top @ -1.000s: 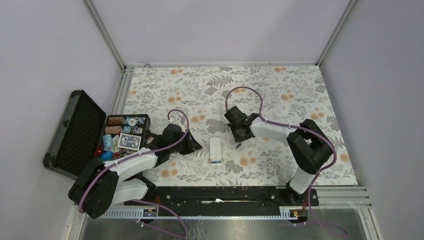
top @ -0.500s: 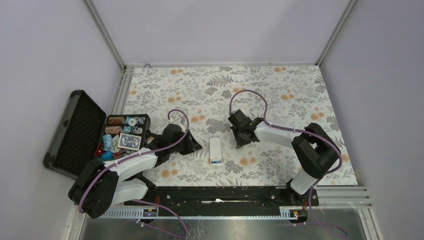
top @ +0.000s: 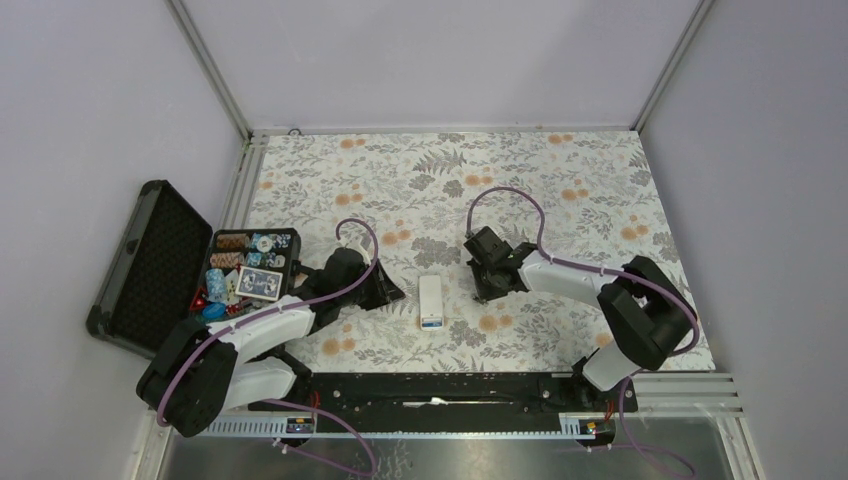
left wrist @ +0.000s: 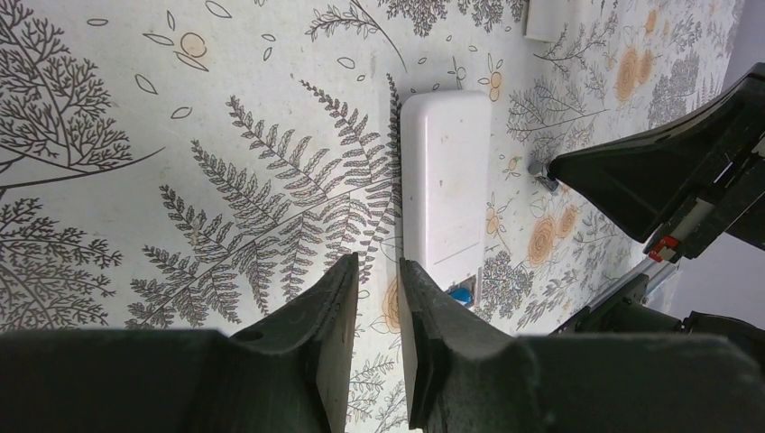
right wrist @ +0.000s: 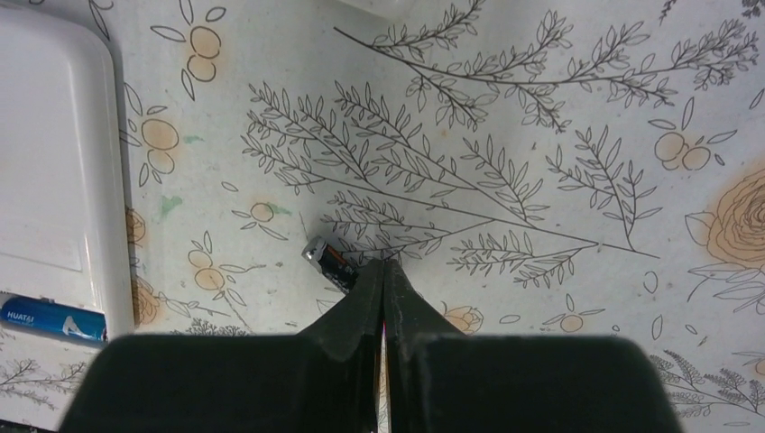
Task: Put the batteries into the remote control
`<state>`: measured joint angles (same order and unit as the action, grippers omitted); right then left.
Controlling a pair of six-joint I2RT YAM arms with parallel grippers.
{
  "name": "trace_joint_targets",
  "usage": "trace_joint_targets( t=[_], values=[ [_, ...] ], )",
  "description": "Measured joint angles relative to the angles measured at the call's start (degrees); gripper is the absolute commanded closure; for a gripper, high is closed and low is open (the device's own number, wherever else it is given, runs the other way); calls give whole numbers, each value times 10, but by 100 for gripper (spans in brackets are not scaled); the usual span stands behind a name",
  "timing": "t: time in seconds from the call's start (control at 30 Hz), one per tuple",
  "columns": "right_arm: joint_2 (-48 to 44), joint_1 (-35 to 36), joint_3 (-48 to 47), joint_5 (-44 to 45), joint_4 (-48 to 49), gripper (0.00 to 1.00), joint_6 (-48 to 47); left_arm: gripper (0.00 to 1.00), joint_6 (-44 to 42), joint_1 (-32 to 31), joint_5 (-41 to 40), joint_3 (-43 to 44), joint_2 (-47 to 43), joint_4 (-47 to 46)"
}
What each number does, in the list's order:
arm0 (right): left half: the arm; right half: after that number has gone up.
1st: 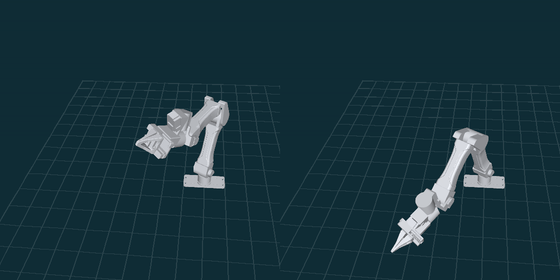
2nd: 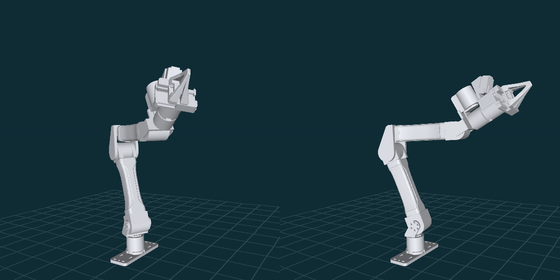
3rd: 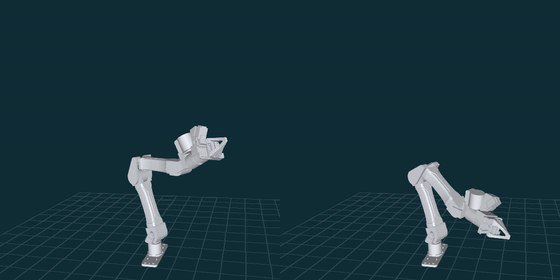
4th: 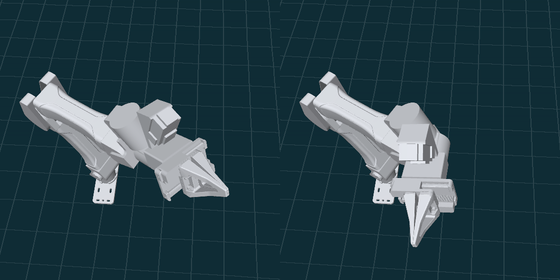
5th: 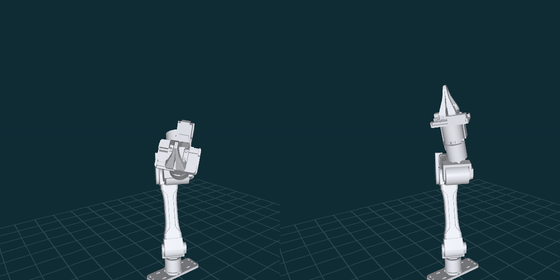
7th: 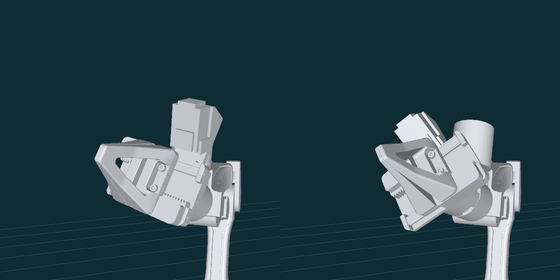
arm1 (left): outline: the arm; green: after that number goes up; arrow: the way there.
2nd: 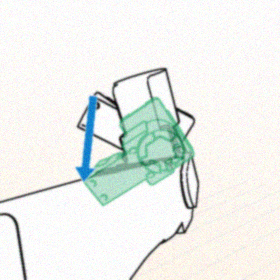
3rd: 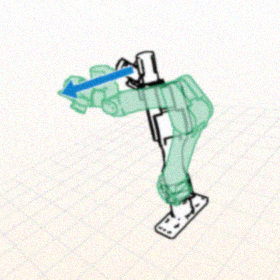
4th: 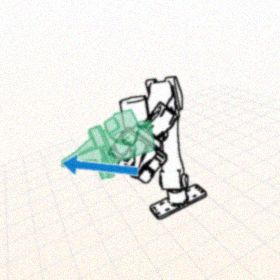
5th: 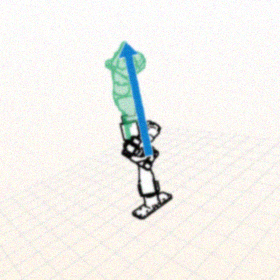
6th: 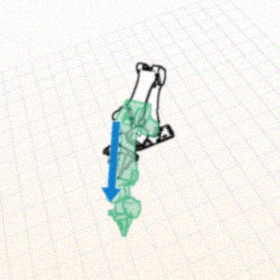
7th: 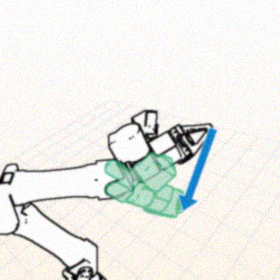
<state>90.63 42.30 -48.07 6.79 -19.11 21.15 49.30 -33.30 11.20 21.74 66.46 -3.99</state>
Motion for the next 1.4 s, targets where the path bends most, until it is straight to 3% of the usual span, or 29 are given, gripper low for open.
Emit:
trace_joint_targets(
  t=[0.53,1.13,1.4],
  values=[
    [-93,0,11,-11,-16,59,3,73,0,0,5,0,0,-1],
    [-19,0,11,-81,-16,56,-46,72,0,0,11,0,0,-5],
    [-14,0,10,-90,-15,62,-49,72,0,0,15,0,5,-9]
  ],
)
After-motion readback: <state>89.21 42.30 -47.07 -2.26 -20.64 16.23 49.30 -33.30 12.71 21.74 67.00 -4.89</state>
